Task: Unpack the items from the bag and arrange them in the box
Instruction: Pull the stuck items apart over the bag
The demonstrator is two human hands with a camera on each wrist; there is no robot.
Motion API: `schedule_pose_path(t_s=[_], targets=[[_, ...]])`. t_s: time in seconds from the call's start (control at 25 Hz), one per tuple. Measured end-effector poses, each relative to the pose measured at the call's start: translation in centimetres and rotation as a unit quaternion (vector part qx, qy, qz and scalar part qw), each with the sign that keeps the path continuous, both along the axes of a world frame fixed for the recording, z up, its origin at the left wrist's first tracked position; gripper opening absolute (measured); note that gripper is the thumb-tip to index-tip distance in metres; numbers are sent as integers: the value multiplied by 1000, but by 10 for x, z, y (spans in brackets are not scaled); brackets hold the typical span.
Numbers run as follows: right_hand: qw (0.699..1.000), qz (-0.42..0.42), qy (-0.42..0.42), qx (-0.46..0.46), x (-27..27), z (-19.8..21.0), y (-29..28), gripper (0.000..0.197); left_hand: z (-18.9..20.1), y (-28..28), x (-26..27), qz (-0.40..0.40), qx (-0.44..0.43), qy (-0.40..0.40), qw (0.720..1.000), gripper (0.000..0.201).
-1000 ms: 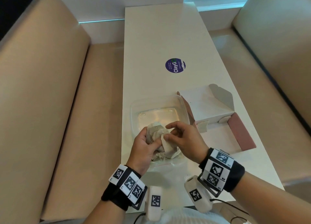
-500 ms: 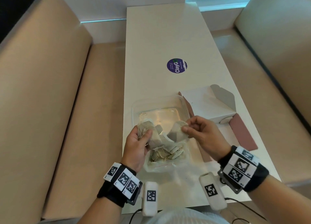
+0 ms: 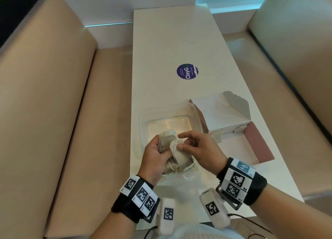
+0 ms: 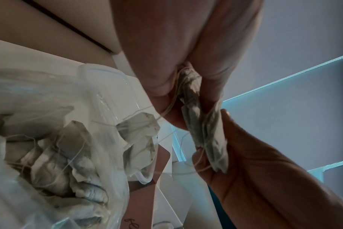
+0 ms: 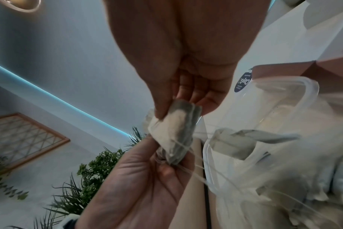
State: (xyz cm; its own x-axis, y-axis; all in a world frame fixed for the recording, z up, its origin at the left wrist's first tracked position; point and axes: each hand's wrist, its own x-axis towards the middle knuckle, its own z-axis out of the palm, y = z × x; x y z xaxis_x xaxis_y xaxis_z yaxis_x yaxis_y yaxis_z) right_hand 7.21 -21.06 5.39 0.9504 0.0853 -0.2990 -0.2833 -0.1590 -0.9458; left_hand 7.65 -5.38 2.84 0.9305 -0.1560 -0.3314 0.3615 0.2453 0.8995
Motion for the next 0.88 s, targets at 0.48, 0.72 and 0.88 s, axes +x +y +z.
schedule_pose_path(t_s=[0.48,0.72,0.88], targets=[[996,-1,-32,83,-9,15,-18,6,-1,9,4,64,-48,43,996,12],[996,61,-34,56,-7,26,-18,17,-3,8,7,58,-25,25,998,8],[1000,-12,-1,27,-4,-3,4,16,-4,-3,0,25,-10,18,999,14]])
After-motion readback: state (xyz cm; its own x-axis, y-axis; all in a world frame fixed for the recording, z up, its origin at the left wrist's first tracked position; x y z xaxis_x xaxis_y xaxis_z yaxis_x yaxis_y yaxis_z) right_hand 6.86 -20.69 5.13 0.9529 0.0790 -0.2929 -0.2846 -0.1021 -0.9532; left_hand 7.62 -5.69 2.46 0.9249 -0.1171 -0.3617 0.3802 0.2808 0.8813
